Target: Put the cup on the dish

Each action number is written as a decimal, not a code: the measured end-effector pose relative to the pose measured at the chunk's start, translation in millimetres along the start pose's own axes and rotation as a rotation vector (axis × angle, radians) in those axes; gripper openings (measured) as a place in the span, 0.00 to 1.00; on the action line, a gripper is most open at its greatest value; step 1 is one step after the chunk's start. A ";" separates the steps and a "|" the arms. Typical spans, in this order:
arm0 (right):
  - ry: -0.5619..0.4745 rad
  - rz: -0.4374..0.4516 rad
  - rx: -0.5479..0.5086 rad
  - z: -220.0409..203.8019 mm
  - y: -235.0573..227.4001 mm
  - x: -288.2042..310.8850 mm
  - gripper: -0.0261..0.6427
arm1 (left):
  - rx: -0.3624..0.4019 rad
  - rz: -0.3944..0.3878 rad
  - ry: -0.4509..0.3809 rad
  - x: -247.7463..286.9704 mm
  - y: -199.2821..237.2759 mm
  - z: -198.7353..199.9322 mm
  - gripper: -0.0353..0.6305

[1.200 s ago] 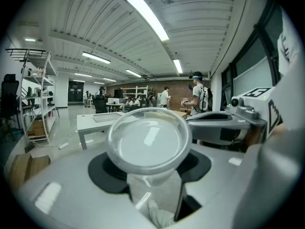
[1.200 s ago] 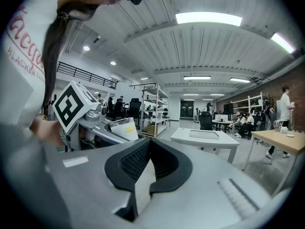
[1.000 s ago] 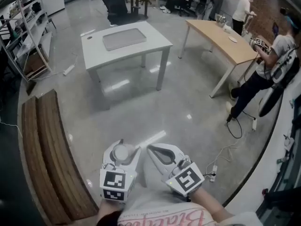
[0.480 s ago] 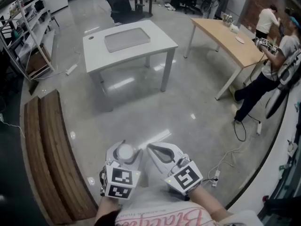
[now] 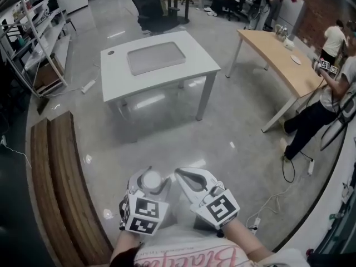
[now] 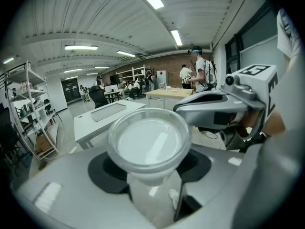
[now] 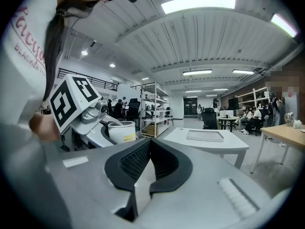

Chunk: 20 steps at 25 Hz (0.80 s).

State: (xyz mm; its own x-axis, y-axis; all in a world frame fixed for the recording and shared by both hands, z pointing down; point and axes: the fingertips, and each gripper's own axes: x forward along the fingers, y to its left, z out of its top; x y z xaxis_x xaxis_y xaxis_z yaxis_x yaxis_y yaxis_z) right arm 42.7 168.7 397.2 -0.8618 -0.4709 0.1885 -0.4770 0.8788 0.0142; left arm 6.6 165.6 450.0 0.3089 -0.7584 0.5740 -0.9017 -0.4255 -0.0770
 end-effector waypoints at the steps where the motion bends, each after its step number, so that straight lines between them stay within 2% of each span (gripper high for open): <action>1: 0.001 0.009 -0.007 3.4 -6.3 4.9 0.04 | -0.001 0.003 -0.002 4.8 4.0 6.5 0.43; 11: 0.011 0.070 -0.046 18.5 -55.8 32.2 0.04 | -0.043 0.032 -0.023 50.9 31.6 46.7 0.43; 20: 0.030 0.055 -0.043 13.8 -82.2 48.2 0.04 | -0.061 0.024 -0.024 72.8 47.9 57.1 0.43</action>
State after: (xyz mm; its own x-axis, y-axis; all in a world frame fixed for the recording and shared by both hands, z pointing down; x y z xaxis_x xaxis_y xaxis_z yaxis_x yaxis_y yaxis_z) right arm 38.0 72.8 391.5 -0.8806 -0.4199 0.2194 -0.4208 0.9060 0.0451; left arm 3.1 61.8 441.6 0.2933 -0.7802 0.5526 -0.9256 -0.3765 -0.0403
